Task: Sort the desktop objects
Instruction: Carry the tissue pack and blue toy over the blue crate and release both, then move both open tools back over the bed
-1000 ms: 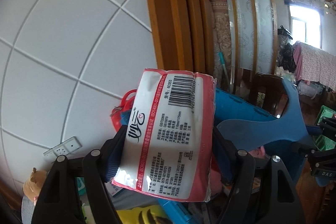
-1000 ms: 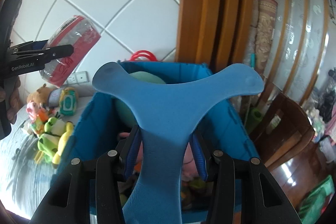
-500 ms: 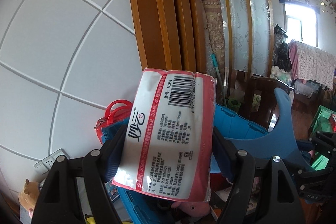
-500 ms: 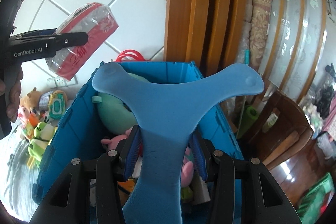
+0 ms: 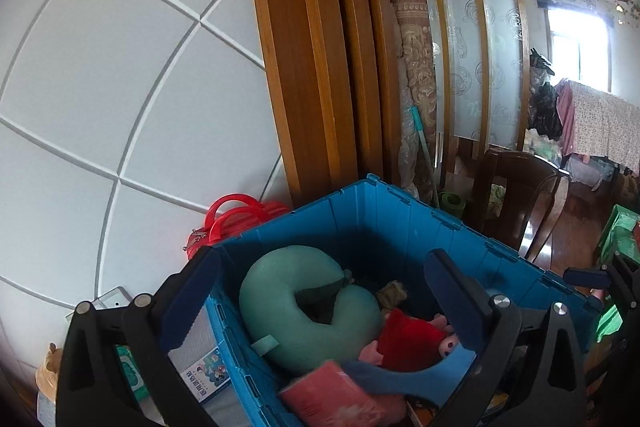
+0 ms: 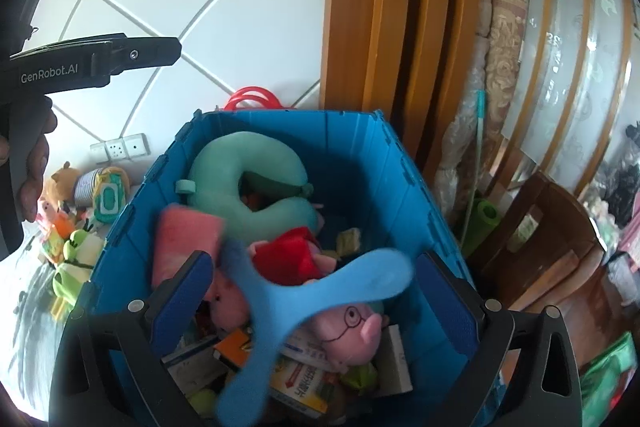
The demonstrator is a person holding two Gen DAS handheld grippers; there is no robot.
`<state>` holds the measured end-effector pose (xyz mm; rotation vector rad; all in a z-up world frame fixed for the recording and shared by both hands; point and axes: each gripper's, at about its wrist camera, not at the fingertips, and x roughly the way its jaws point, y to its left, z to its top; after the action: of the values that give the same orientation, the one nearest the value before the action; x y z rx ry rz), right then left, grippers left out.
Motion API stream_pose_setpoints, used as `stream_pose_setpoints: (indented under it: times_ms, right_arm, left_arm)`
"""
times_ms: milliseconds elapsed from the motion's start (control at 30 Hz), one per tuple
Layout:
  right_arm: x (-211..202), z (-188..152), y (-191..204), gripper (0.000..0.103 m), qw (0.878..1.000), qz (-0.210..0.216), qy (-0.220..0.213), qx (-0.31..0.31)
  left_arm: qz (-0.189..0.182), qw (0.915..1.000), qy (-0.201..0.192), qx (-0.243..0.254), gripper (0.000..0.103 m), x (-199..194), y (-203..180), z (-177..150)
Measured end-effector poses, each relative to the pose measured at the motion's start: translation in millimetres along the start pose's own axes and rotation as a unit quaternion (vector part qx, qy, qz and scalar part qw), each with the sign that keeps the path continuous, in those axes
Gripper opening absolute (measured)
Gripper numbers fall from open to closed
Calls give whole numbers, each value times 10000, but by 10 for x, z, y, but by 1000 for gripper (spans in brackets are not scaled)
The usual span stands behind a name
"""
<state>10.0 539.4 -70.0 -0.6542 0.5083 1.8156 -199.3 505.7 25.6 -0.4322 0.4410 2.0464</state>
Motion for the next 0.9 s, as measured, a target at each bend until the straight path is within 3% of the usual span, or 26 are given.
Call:
stream_pose_setpoints:
  times_ms: [533,900]
  right_arm:
    - [-324,0,255,102,9995,35,-303,-80]
    - [-304,45,995,102,9964,569,-285,-560]
  left_arm:
    - [170,9997,-14,-154,103,-522,315,-358]
    - [773,9951,248,-572,103,-1015,965,-919]
